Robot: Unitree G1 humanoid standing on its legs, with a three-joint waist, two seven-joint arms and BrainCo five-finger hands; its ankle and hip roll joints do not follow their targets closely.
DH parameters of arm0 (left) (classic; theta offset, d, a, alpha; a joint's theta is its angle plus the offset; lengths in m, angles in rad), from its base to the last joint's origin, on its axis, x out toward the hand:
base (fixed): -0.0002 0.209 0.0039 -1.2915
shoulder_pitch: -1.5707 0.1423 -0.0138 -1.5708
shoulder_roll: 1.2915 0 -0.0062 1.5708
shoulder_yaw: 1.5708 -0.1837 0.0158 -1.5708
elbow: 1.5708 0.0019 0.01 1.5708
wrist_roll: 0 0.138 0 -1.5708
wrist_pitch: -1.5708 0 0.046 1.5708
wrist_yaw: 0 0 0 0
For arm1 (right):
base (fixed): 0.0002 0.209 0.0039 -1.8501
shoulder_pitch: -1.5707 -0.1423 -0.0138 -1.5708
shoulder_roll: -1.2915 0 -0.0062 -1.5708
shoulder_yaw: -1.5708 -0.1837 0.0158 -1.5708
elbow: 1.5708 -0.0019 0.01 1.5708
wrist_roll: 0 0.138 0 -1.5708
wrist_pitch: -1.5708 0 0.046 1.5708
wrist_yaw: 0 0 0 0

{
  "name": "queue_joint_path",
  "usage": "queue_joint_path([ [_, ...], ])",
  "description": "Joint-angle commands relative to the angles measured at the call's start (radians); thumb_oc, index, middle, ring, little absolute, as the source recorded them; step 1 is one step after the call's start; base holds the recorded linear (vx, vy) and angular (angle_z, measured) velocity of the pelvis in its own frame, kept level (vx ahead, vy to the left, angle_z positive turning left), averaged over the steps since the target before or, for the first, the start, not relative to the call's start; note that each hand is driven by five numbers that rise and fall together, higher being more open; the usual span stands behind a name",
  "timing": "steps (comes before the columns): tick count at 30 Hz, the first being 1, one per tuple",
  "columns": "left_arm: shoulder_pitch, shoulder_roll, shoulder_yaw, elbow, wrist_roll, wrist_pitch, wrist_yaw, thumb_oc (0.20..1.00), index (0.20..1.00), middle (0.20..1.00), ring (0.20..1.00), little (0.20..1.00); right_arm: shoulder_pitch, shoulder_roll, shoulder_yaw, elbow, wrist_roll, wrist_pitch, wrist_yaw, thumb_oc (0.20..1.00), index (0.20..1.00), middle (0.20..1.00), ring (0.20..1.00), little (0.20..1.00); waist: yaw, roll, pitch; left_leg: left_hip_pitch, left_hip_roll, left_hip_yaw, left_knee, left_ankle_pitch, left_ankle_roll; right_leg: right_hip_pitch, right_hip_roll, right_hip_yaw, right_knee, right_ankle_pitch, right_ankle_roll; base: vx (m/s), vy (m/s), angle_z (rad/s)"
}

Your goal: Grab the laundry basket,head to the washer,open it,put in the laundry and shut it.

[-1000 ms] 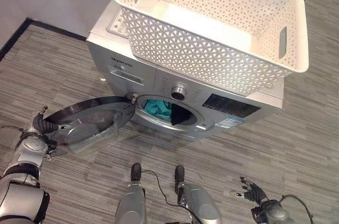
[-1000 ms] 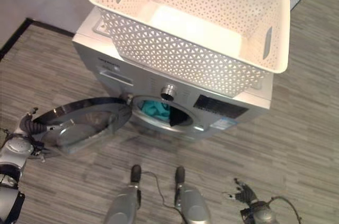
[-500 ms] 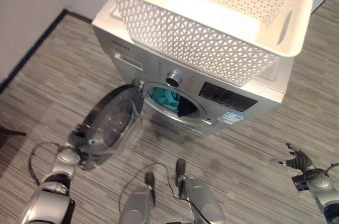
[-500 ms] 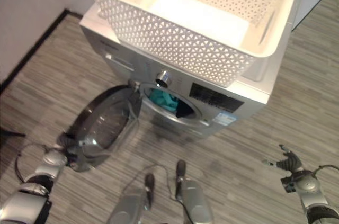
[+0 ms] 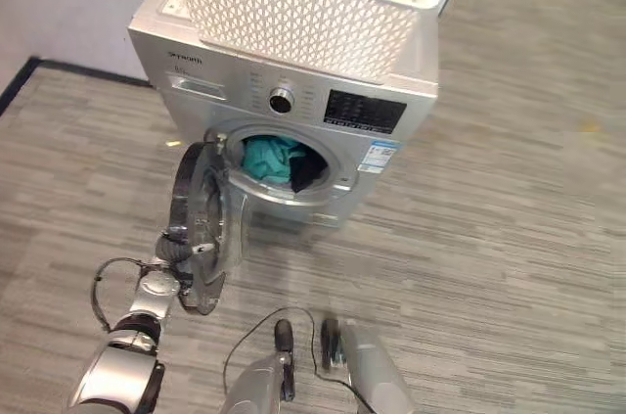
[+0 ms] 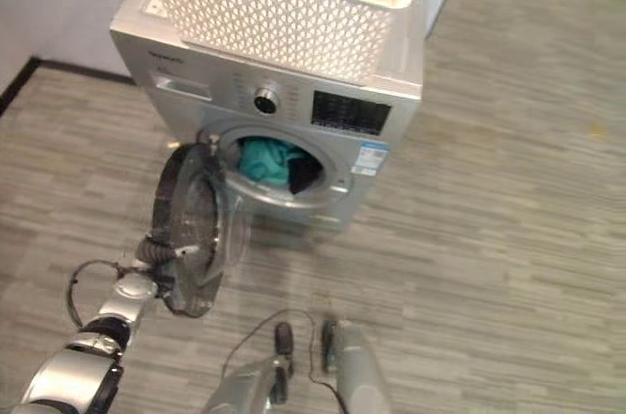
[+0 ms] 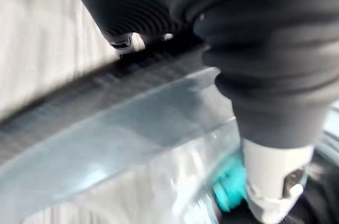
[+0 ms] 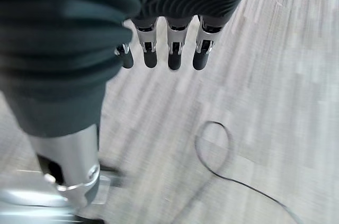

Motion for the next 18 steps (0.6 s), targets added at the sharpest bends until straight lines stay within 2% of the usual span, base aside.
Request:
queue_joint_path([
  [1,0.043,-0.119,-0.059,0.010,-0.008,0.001,-0.045,1.000,1.000,1.000,1.000,1.000,-0.047,-0.105,0.025,-0.046,0.034,-0.011,-0.030,1.000,1.000,1.000,1.000,1.000,-0.019,0.007,-0.004,0.022,0.035,-0.023,0.140,-0.163,-0.028,-0.018,0.001,0.023,-0.274,0.247,-0.018,0.02,-0.213,-0.29],
  [3,0.047,-0.136,-0.060,0.012,-0.023,0.001,-0.045,1.000,1.000,1.000,1.000,1.000,-0.049,-0.105,0.027,-0.069,0.048,-0.018,-0.032,1.000,1.000,1.000,1.000,1.000,-0.022,0.004,-0.013,0.035,0.043,-0.020,0.131,-0.161,-0.033,0.002,0.006,0.021,-0.302,0.252,-0.022,0.01,-0.175,0.00],
  [5,0.044,-0.200,-0.096,0.005,-0.029,0.003,-0.042,1.000,1.000,1.000,1.000,1.000,-0.040,-0.116,0.044,-0.151,0.054,-0.033,-0.051,1.000,1.000,1.000,1.000,1.000,-0.040,0.002,-0.023,0.052,0.057,-0.025,0.122,-0.149,-0.047,0.028,0.023,0.027,-0.326,0.249,-0.037,-0.02,-0.221,0.26],
  [7,0.009,-0.249,-0.131,0.011,-0.036,0.012,-0.027,1.000,1.000,1.000,1.000,1.000,-0.045,-0.110,0.057,-0.150,0.066,-0.034,-0.062,1.000,1.000,1.000,1.000,1.000,-0.056,0.002,-0.021,0.053,0.064,-0.032,0.121,-0.140,-0.054,0.030,0.034,0.029,-0.317,0.241,-0.048,-0.04,-0.174,0.30],
  [9,-0.098,-0.340,-0.207,0.045,0.018,0.036,0.061,1.000,1.000,1.000,1.000,1.000,-0.076,-0.073,0.106,-0.143,0.067,-0.028,-0.089,1.000,1.000,1.000,1.000,1.000,-0.088,0.001,-0.011,0.059,0.073,-0.031,0.112,-0.129,-0.060,0.025,0.044,0.028,-0.303,0.234,-0.057,-0.06,-0.156,0.48],
  [10,-0.142,-0.371,-0.234,0.060,0.009,0.039,0.070,1.000,1.000,1.000,1.000,1.000,-0.089,-0.068,0.135,-0.141,0.075,-0.021,-0.085,1.000,1.000,1.000,1.000,1.000,-0.107,-0.001,-0.012,0.055,0.074,-0.028,0.106,-0.122,-0.064,0.017,0.046,0.027,-0.299,0.234,-0.058,-0.07,-0.113,0.10],
  [11,-0.191,-0.455,-0.284,0.057,-0.012,0.030,0.042,1.000,1.000,1.000,1.000,1.000,-0.096,-0.073,0.161,-0.141,0.078,-0.024,-0.085,1.000,1.000,1.000,1.000,1.000,-0.124,-0.001,-0.007,0.061,0.078,-0.022,0.097,-0.117,-0.066,0.015,0.050,0.029,-0.293,0.232,-0.059,-0.07,-0.084,0.19],
  [12,-0.243,-0.574,-0.393,-0.001,-0.047,-0.002,0.005,1.000,1.000,1.000,1.000,1.000,-0.106,-0.077,0.186,-0.131,0.081,-0.023,-0.085,1.000,1.000,1.000,1.000,1.000,-0.152,-0.002,-0.004,0.068,0.083,-0.013,0.077,-0.109,-0.066,0.008,0.055,0.034,-0.285,0.232,-0.057,-0.06,-0.077,0.05],
  [14,-0.293,-0.704,-0.542,-0.109,-0.112,-0.025,-0.055,1.000,1.000,1.000,1.000,1.000,-0.096,-0.100,0.194,-0.120,0.084,-0.023,-0.084,1.000,1.000,1.000,1.000,1.000,-0.183,0.006,-0.005,0.079,0.093,0.002,0.054,-0.102,-0.066,-0.001,0.059,0.043,-0.275,0.232,-0.054,-0.04,-0.048,-0.20],
  [16,-0.317,-0.773,-0.659,-0.170,-0.085,-0.036,-0.105,1.000,1.000,1.000,1.000,1.000,-0.096,-0.117,0.184,-0.097,0.093,-0.020,-0.083,1.000,1.000,1.000,1.000,1.000,-0.203,0.017,-0.004,0.082,0.098,0.005,0.041,-0.095,-0.066,-0.009,0.062,0.051,-0.273,0.233,-0.051,-0.02,-0.031,-0.32],
  [18,-0.304,-0.764,-0.695,-0.209,-0.113,-0.049,-0.138,1.000,1.000,1.000,1.000,1.000,-0.094,-0.116,0.173,-0.049,0.083,-0.010,-0.090,1.000,1.000,1.000,1.000,1.000,-0.209,0.032,-0.011,0.084,0.100,0.010,0.025,-0.087,-0.067,-0.012,0.060,0.055,-0.283,0.239,-0.048,0.00,-0.030,-0.52],
])
